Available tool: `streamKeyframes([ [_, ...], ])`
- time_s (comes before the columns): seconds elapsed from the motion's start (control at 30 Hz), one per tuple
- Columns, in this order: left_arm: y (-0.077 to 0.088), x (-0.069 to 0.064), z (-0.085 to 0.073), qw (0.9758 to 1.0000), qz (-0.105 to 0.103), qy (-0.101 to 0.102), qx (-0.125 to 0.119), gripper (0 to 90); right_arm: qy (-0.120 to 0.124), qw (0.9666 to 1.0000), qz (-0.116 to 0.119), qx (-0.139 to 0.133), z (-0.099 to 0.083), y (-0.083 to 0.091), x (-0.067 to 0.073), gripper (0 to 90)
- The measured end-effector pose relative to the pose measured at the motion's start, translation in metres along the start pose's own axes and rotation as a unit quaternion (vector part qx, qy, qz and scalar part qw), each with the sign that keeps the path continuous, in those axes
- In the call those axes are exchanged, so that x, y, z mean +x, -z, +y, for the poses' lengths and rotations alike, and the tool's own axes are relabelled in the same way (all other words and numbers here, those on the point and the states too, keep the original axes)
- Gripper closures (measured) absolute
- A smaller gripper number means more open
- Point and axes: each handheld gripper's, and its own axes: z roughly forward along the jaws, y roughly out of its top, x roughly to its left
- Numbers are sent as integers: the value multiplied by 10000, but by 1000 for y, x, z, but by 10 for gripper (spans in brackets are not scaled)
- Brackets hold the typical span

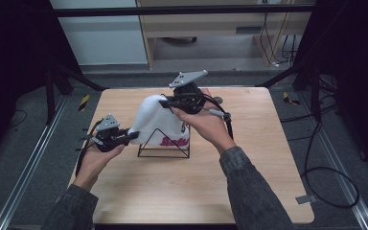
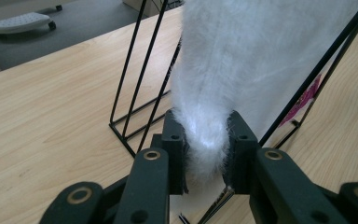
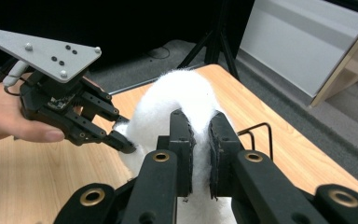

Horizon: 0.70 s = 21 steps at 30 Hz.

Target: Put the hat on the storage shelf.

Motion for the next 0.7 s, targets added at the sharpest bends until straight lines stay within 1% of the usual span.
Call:
streamKeyframes([
  [0.17,-2,1,-4,10000,-9,-5,49,734,-56,9999,43,81,-5,-4,1,825],
  [0.23,-4,1,-7,9999,-18,5,105,734,-68,9999,55,111,-7,-6,1,825],
  [0.7,-8,3,-15,9999,-51,65,118,730,-81,9996,98,233,-12,-11,2,822],
])
